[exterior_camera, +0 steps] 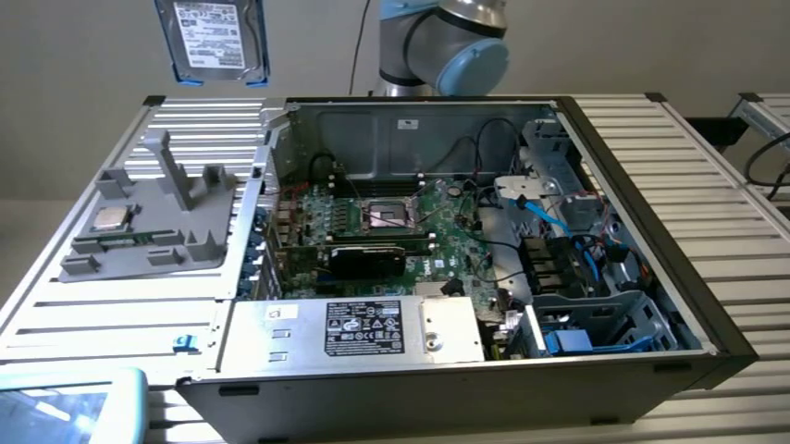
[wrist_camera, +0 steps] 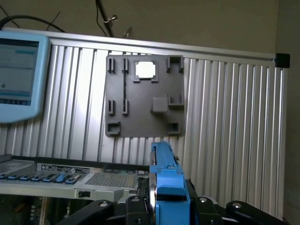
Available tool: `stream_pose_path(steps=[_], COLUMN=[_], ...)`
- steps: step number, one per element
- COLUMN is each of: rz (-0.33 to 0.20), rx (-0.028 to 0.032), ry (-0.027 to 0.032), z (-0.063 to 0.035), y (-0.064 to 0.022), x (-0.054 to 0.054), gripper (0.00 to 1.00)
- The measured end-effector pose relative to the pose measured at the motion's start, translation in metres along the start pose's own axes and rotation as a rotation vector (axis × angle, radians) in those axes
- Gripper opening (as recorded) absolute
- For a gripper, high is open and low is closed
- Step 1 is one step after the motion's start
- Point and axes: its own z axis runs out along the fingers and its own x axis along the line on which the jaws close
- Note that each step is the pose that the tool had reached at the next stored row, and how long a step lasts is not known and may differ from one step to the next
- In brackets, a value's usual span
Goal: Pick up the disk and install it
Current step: 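Pick up the disk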
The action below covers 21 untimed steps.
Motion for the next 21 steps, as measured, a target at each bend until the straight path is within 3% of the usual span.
stream_pose_path(steps=[7,14,21], rz=[0.000,0.000,0.000], rx=[0.0000,-0.0001,0.0009], ry=[0.0000,0.0000,0.0002], z=[-0.0020,-0.0044,-0.0063], y=[-0.0192,-0.0467,-0.0655], x=[0.015,0.023,0.034], gripper=[0.37,0.37,0.37])
